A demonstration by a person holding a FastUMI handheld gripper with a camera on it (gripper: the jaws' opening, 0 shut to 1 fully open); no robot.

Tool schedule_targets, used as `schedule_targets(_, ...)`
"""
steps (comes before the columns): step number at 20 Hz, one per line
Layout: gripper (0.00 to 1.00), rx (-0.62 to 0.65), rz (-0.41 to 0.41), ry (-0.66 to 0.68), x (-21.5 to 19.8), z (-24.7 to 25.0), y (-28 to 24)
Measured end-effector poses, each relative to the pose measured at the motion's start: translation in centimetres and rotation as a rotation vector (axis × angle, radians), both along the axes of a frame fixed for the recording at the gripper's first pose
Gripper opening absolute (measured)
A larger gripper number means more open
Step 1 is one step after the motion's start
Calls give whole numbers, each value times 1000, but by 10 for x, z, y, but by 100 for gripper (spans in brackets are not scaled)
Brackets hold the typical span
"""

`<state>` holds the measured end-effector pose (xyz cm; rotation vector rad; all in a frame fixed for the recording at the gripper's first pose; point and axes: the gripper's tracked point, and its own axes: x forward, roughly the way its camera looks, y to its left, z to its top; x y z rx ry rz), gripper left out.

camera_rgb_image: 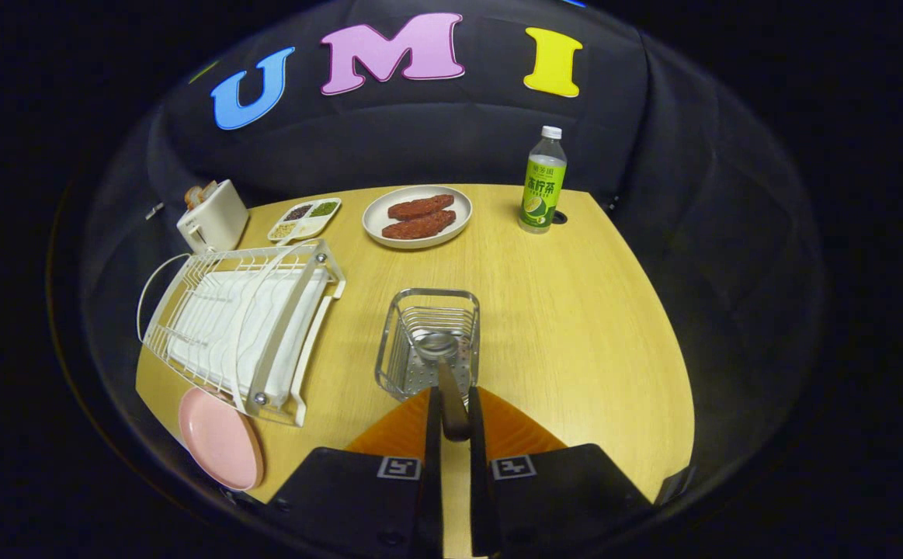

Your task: Take the plate from the dish rack, then take the spoon from the basket and place it into the plate.

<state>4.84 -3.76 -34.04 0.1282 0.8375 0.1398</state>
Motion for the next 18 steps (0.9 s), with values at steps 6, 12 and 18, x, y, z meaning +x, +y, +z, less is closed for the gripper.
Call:
schedule_targets(6, 13, 14, -59, -52, 7, 17, -1)
schedule_targets(12, 11, 38, -111, -120, 21, 50, -11)
schedule_targets(18, 11, 68, -125, -207, 24, 109, -9)
